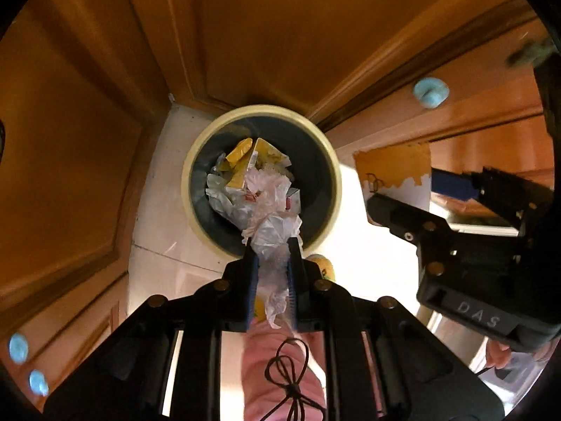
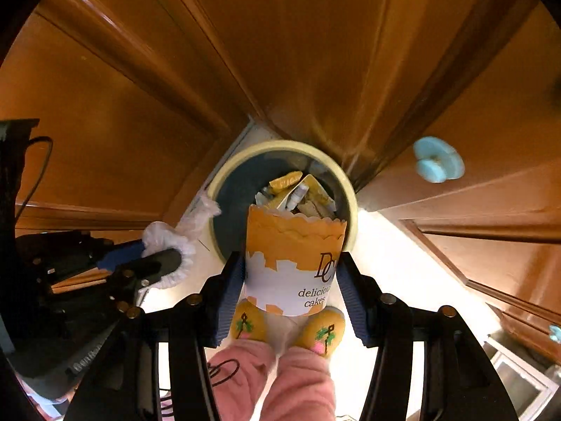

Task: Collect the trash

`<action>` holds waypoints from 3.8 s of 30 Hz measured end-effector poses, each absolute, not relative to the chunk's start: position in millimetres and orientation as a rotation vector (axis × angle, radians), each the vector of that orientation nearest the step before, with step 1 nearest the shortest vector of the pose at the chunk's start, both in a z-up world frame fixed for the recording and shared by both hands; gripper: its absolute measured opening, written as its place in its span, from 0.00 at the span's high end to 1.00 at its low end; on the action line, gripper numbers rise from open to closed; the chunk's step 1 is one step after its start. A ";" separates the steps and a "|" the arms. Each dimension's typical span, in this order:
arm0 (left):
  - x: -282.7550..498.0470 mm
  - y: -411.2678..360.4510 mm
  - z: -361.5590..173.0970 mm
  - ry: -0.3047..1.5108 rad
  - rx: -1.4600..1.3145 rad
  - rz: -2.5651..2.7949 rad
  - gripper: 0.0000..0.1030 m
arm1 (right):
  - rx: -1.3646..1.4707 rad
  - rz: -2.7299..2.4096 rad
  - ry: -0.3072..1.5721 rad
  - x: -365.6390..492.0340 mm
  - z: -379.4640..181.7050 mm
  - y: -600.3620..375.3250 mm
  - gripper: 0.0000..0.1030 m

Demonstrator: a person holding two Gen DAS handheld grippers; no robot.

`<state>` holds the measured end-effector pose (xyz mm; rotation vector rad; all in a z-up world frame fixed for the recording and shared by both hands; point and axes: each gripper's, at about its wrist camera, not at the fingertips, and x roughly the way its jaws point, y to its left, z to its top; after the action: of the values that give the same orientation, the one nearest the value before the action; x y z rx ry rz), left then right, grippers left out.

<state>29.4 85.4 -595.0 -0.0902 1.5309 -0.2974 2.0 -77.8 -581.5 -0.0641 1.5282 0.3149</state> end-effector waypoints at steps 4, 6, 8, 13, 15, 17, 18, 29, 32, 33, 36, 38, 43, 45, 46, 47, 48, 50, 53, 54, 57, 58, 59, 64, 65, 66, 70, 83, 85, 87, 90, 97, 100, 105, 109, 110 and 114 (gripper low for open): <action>39.6 77.0 -620.4 1.537 -0.039 -0.305 0.77 | -0.082 0.334 1.513 16.9 -604.9 -77.2 0.46; 43.2 81.3 -630.6 1.555 -0.042 -0.285 0.61 | -0.096 0.343 1.499 19.1 -610.9 -74.8 0.44; 46.4 86.2 -636.0 1.558 -0.063 -0.267 0.46 | -0.094 0.344 1.496 27.7 -613.5 -75.0 0.39; 49.2 100.1 -642.5 1.566 -0.100 -0.243 0.37 | -0.094 0.332 1.476 42.4 -619.6 -70.2 0.31; 49.7 101.9 -641.4 1.564 -0.107 -0.225 0.37 | -0.088 0.324 1.482 42.9 -617.7 -73.3 0.31; 49.6 105.1 -638.7 1.570 -0.116 -0.207 0.37 | -0.083 0.318 1.485 43.7 -615.2 -73.9 0.31; 50.1 103.3 -640.3 1.575 -0.122 -0.196 0.37 | -0.081 0.314 1.486 42.7 -611.7 -75.4 0.31; 37.8 100.9 -565.2 1.574 -0.100 -0.221 0.26 | -0.025 0.289 1.464 25.1 -527.5 -79.8 0.31; 32.8 97.6 -532.8 1.575 -0.096 -0.236 0.25 | -0.009 0.282 1.443 16.8 -488.6 -81.1 0.31; 31.0 96.2 -520.2 1.576 -0.093 -0.241 0.25 | -0.004 0.282 1.436 13.6 -473.3 -82.2 0.31; 24.7 92.8 -478.1 1.541 -0.079 -0.239 0.20 | 0.009 0.278 1.409 3.7 -428.5 -83.0 0.31; 21.6 90.7 -447.2 1.519 -0.081 -0.248 0.20 | 0.018 0.270 1.386 -2.6 -395.1 -84.8 0.31; 17.4 81.3 -366.0 1.439 -0.059 -0.275 0.17 | 0.045 0.246 1.325 -11.7 -311.3 -93.4 0.31; 18.8 77.3 -331.1 1.401 -0.052 -0.282 0.13 | 0.065 0.232 1.287 -12.1 -273.5 -100.1 0.31; 19.5 75.4 -313.7 1.375 -0.051 -0.286 0.12 | 0.076 0.224 1.265 -11.6 -254.0 -103.9 0.31; 20.4 74.8 -297.4 1.347 -0.050 -0.290 0.11 | 0.083 0.220 1.248 -12.1 -236.5 -108.9 0.31; 21.6 73.0 -278.7 1.316 -0.047 -0.294 0.11 | 0.092 0.216 1.224 -11.0 -215.9 -112.9 0.31; 25.0 68.4 -244.3 1.259 -0.042 -0.296 0.10 | 0.101 0.205 1.173 -8.7 -177.8 -120.4 0.30; 31.6 63.9 -197.0 1.174 -0.023 -0.284 0.09 | 0.098 0.189 1.084 -7.4 -128.9 -126.8 0.24; 33.3 61.1 -183.4 1.147 -0.020 -0.277 0.09 | 0.096 0.185 1.056 -7.5 -113.5 -128.8 0.22; 38.0 60.1 -144.3 1.083 -0.032 -0.253 0.09 | 0.104 0.189 0.993 -2.4 -75.8 -134.8 0.21; 39.8 60.3 -134.1 1.069 -0.039 -0.244 0.09 | 0.105 0.193 0.975 -0.8 -63.0 -136.8 0.21; 41.7 60.1 -121.9 1.056 -0.049 -0.237 0.09 | 0.108 0.196 0.954 0.9 -50.8 -138.1 0.20; 41.8 55.4 -79.8 1.012 -0.050 -0.192 0.09 | 0.104 0.218 0.913 11.3 10.4 -146.7 0.18; 40.1 54.1 -73.3 1.012 -0.050 -0.182 0.09 | 0.105 0.219 0.912 8.9 17.7 -146.6 0.18; 37.7 56.0 -64.7 1.011 -0.050 -0.172 0.09 | 0.106 0.217 0.912 9.5 24.5 -146.5 0.18; 21.7 54.1 -43.8 0.989 -0.054 -0.119 0.09 | 0.132 0.212 0.923 9.6 48.1 -151.9 0.16; -6.0 60.4 -12.7 0.939 0.004 -0.032 0.09 | 0.131 0.164 0.871 -24.1 66.3 -131.1 0.09; -4.5 64.8 -14.8 0.943 -0.003 -0.040 0.09 | 0.136 0.144 0.862 -28.5 69.4 -126.7 0.08; -4.1 70.3 -16.8 0.940 -0.002 -0.030 0.09 | 0.127 0.117 0.852 -32.4 71.5 -120.8 0.08; -1.6 78.6 -18.5 0.942 -0.010 -0.027 0.09 | 0.127 0.094 0.852 -35.7 73.8 -112.9 0.08; 3.5 94.3 -20.1 0.935 -0.025 -0.011 0.09 | 0.136 0.057 0.874 -30.9 70.4 -110.4 0.08; 6.5 96.8 -19.7 0.930 -0.029 -0.012 0.09 | 0.140 0.052 0.895 -24.9 66.6 -111.7 0.08; 12.6 99.6 -19.6 0.928 -0.031 -0.012 0.09 | 0.139 0.044 0.911 -15.2 61.8 -110.6 0.08; 17.9 100.2 -18.9 0.925 -0.033 -0.015 0.09 | 0.137 0.042 0.916 -9.8 58.5 -111.9 0.08; 19.5 100.0 -18.9 0.926 -0.031 -0.017 0.09 | 0.136 0.040 0.915 -9.9 58.5 -112.2 0.08; 23.2 98.6 -19.0 0.925 -0.029 -0.019 0.09 | 0.137 0.039 0.916 -6.1 57.0 -114.6 0.08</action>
<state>23.2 98.6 -19.0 -0.0285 0.9254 -0.0186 -6.1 -114.6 57.0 0.1373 0.9163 0.0390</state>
